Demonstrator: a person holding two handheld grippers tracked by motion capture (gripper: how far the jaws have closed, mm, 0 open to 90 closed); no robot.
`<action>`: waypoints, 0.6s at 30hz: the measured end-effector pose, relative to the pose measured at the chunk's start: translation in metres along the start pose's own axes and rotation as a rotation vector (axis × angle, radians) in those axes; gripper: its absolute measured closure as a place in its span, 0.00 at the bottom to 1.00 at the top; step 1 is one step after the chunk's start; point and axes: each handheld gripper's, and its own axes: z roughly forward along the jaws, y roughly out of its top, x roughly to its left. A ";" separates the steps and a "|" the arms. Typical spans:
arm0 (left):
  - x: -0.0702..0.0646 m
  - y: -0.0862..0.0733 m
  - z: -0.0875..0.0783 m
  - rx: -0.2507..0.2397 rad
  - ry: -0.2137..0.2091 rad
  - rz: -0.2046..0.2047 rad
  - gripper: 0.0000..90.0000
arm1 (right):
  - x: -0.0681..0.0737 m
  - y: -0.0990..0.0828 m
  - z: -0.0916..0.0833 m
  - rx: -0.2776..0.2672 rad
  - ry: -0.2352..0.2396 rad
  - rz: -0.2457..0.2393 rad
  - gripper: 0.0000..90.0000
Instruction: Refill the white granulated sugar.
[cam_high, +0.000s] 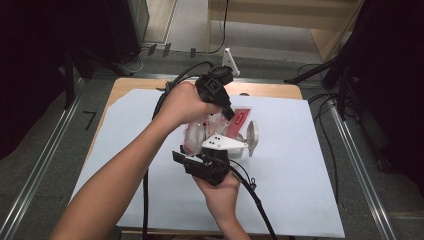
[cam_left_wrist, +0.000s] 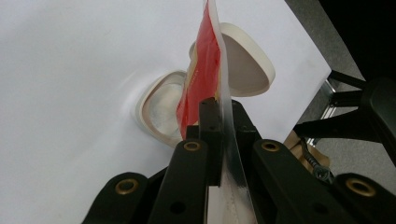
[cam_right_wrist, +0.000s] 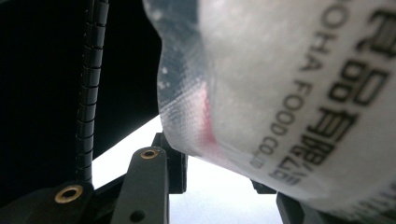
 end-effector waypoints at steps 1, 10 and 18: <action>0.000 0.000 0.000 0.001 -0.001 0.002 0.97 | 0.000 0.000 0.000 0.000 0.003 0.006 0.72; -0.003 0.000 0.001 0.000 -0.003 0.010 0.97 | 0.000 -0.001 0.000 -0.003 -0.006 -0.001 0.72; -0.004 0.001 0.002 -0.005 -0.006 0.005 0.96 | -0.001 -0.001 0.000 -0.006 -0.002 0.011 0.71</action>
